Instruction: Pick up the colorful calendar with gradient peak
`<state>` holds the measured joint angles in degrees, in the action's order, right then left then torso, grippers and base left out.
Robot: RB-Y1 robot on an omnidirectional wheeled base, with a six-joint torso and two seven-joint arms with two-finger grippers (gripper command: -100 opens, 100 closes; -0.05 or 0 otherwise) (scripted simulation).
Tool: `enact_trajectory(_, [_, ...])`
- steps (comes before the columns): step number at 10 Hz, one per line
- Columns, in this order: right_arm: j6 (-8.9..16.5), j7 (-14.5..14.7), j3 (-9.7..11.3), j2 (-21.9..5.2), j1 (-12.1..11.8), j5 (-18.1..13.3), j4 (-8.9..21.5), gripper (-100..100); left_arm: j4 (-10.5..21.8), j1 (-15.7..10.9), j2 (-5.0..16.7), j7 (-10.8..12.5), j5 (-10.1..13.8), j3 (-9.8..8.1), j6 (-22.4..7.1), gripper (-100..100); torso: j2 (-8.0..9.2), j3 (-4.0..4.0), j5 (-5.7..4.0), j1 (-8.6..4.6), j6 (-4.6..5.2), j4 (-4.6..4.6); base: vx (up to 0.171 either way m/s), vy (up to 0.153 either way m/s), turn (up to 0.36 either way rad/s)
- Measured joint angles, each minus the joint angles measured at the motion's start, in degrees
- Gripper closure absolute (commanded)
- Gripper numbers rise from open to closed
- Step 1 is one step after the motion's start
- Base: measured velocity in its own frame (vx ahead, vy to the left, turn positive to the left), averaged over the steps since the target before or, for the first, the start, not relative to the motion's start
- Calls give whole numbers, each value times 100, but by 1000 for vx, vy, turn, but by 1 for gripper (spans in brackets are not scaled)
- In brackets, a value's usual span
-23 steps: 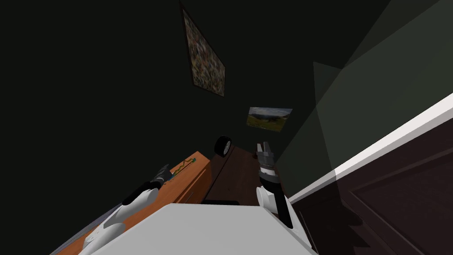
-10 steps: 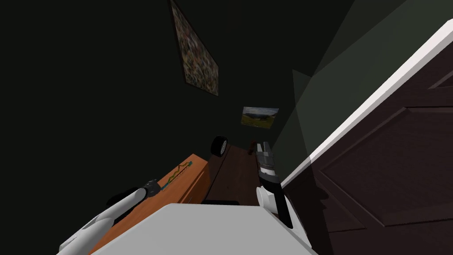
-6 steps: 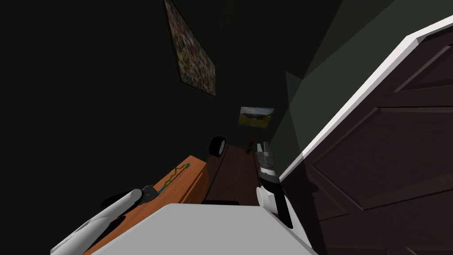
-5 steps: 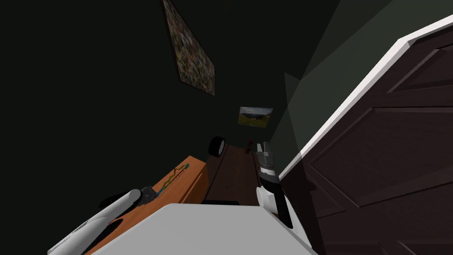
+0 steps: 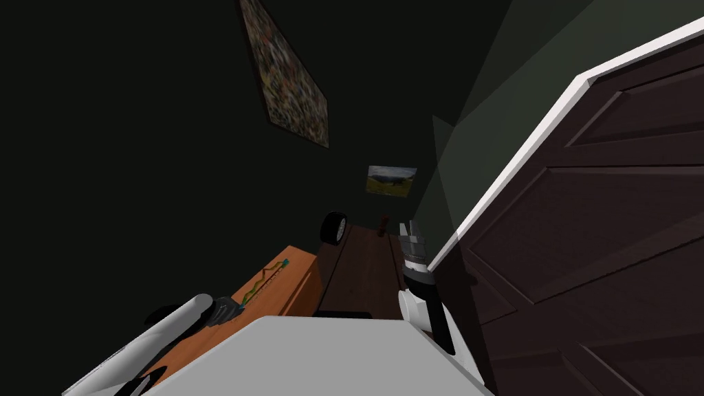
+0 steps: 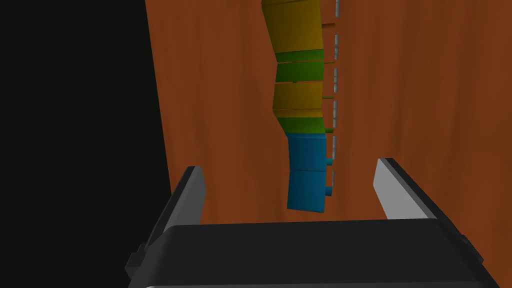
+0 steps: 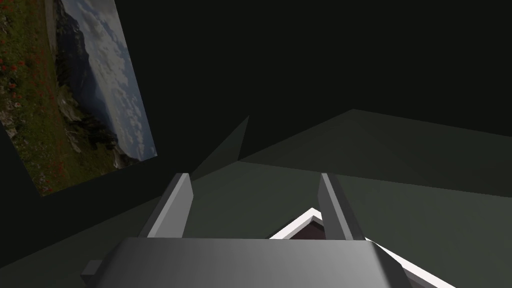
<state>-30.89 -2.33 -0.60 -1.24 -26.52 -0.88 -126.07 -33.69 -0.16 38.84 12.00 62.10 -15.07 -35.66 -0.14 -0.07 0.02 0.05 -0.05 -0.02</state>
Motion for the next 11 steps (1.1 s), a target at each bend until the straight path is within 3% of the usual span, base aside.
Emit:
enact_trajectory(6, [0,0,0,0,0,0,0,0,709,-362,337,180,446,56,-905,-100,-18,-10,0,0,2,-3,48,14,-127])
enact_trajectory(10, [0,0,0,0,0,0,0,0,1210,-627,483,83,688,47,-1271,-100,-12,-7,0,2,1,-2,40,20,-90])
enact_trajectory(11, [0,0,0,0,-1,0,0,0,1218,-634,487,86,695,47,-1296,0,-4,-3,1,-2,-3,-2,0,0,0])
